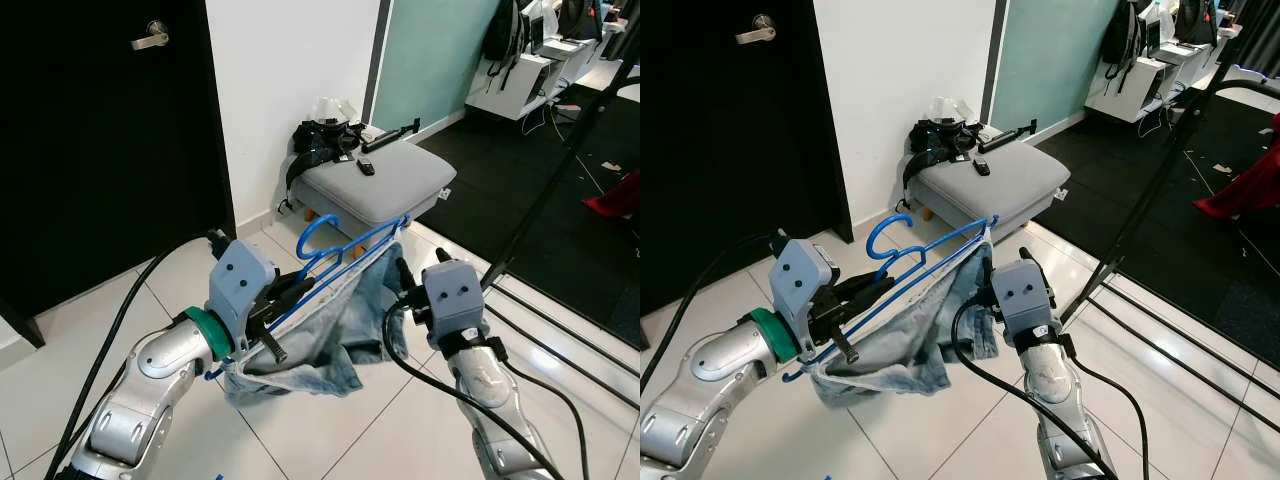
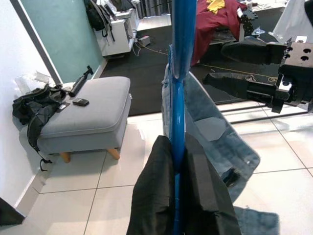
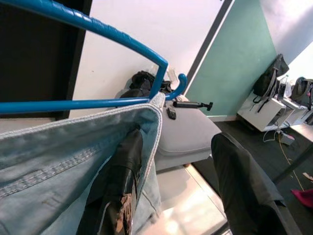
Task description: Hang hanger
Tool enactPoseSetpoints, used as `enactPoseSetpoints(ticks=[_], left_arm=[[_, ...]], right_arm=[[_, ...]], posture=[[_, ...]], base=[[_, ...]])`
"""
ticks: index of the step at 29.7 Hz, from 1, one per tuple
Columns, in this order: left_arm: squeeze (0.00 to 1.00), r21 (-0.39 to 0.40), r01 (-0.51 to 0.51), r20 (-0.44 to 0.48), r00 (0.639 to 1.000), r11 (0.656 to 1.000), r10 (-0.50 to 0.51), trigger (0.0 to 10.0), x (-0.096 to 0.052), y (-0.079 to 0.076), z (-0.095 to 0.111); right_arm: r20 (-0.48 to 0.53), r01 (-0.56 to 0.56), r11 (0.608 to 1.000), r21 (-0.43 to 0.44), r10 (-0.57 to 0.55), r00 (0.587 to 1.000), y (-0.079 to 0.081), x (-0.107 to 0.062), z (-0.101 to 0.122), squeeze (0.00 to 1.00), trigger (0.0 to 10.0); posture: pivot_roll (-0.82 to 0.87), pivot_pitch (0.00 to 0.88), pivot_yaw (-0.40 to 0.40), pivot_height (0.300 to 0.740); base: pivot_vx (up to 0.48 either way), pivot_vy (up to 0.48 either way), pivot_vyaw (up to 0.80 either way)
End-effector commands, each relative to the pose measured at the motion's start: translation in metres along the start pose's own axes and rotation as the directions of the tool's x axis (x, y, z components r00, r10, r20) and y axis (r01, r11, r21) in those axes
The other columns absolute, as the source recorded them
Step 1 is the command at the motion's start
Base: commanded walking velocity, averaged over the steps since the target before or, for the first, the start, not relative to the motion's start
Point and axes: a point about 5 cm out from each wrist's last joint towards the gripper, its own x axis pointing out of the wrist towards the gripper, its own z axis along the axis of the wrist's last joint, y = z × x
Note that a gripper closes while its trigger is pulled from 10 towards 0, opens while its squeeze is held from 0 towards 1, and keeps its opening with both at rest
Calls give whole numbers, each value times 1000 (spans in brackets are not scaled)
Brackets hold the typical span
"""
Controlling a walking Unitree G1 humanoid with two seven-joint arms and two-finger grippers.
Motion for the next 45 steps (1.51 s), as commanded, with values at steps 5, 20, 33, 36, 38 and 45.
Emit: enactPoseSetpoints(ticks=[5, 20, 33, 36, 38, 45], left_arm=[[0, 10, 45, 56, 997, 999, -46, 10000, -6, -2, 14], [0, 25, 161, 50, 986, 987, -162, 10000, -22, -9, 22], [0, 42, 190, 15, 982, 981, -190, 10000, -29, -8, 21], [0, 46, 190, 13, 982, 981, -190, 10000, -29, -8, 22], [0, 46, 191, 12, 981, 981, -192, 10000, -29, -8, 22], [0, 48, 194, 7, 981, 980, -194, 10000, -30, -7, 21]], right_arm=[[-86, -23, 1000, -7, 23, 996, -3, 0, -17, 0, 10000], [-81, -12, 996, 94, 19, 997, -21, 8, -23, 0, 10000], [-43, -82, 993, 88, 85, 995, -16, 13, -23, 0, 8745], [-41, -96, 991, 93, 100, 994, -13, 12, -23, 0, 902], [-38, -106, 989, 101, 110, 993, -12, 11, -24, 0, 0], [-29, -142, 983, 112, 147, 989, -8, 7, -26, 0, 0]], posture=[[-18, 117, 10, 740], [-15, 119, 15, 740], [-15, 119, 15, 740], [1, 118, 9, 740], [-1, 117, 12, 740], [-4, 117, 13, 740]], base=[[0, 0, 0], [0, 0, 0], [0, 0, 0], [0, 0, 0], [0, 0, 0], [0, 0, 0]])
